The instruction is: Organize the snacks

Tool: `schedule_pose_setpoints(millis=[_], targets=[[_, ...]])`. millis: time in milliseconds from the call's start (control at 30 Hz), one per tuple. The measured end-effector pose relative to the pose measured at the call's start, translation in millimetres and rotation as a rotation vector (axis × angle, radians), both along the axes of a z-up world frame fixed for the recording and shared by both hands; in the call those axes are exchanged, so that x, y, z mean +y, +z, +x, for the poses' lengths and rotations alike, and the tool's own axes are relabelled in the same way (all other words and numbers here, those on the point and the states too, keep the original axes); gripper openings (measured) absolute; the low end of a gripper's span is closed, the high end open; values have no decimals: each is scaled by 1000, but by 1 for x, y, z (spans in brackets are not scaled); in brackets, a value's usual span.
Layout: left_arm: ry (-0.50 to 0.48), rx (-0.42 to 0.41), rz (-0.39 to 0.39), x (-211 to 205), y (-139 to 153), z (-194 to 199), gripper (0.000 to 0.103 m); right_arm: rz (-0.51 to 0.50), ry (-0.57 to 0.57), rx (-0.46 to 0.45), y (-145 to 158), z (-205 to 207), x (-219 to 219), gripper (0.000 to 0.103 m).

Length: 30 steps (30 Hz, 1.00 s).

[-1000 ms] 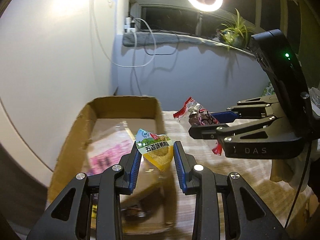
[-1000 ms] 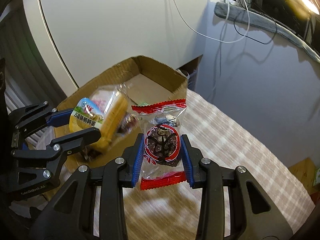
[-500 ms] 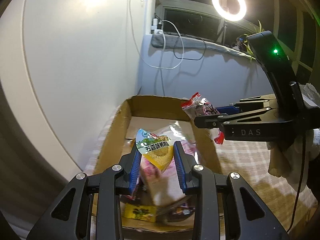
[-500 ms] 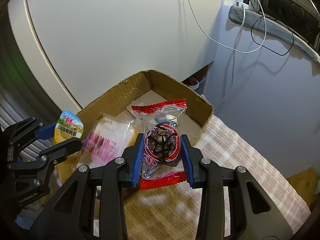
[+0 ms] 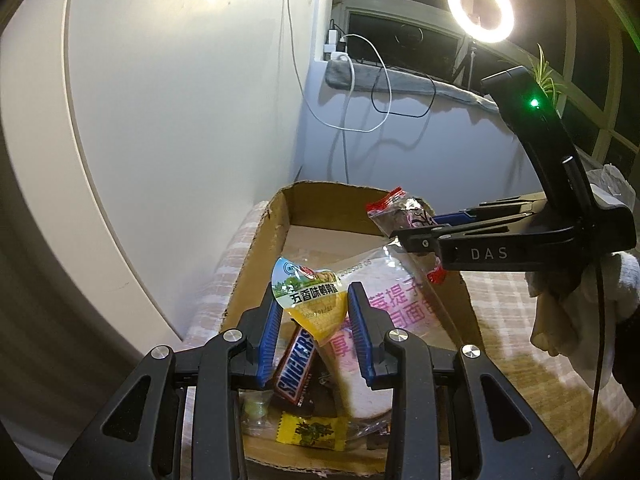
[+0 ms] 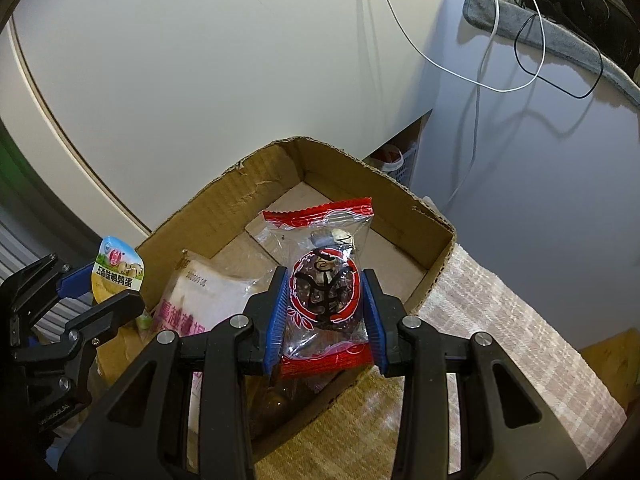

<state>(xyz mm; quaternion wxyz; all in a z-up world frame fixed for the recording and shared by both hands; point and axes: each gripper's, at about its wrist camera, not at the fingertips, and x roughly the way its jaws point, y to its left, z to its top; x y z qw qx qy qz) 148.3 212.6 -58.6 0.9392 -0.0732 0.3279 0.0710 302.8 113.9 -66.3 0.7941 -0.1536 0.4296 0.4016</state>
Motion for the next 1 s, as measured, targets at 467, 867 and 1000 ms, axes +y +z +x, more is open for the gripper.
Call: schedule_pose_setpoints(millis=[467, 867, 1000], targets=[[18, -12, -1, -1, 2, -2, 67, 26, -20, -34, 5, 2, -2, 69], [18, -18, 5, -6, 6, -6, 71, 56, -47, -71, 21, -8, -14, 90], [19, -25, 8, -8, 10, -11, 71, 69, -50, -77, 28, -14, -19, 91]])
